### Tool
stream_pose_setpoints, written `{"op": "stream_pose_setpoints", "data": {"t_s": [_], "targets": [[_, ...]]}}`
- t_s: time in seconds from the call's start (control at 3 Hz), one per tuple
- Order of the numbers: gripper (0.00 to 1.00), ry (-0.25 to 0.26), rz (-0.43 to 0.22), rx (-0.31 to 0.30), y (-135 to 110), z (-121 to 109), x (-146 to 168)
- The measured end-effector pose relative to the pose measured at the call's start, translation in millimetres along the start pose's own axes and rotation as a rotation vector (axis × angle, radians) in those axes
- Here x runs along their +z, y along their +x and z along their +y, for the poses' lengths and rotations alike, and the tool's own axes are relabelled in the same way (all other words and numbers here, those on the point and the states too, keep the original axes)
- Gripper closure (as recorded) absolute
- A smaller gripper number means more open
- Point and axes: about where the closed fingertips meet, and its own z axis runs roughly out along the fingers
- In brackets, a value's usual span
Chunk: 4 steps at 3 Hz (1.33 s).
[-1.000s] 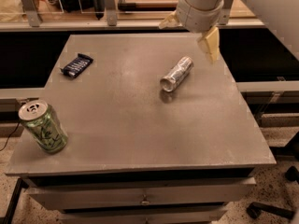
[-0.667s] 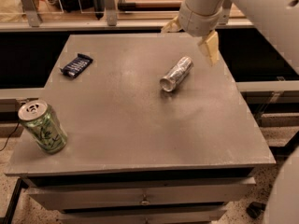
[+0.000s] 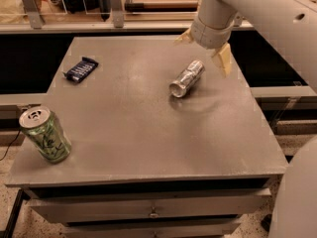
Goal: Move redbull can near rxbar blueberry
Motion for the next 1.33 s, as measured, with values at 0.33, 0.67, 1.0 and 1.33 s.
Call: {"op": "stream_pose_setpoints", "data": {"t_s": [0.33,0.67,1.0,1.33], "targets": [[0.00,-0.006,-0.022,-0.018,-1.2,3.0,12.5],[0.00,-0.032,-0.041,-0.036,-5.7,2.5,25.5],[0.13,-0.051,-0.053,-0.051,-10.0,0.5,34.1],[0.36,-0.063,-0.062,-0.067,-14.6,-2.6,39.7]]}}
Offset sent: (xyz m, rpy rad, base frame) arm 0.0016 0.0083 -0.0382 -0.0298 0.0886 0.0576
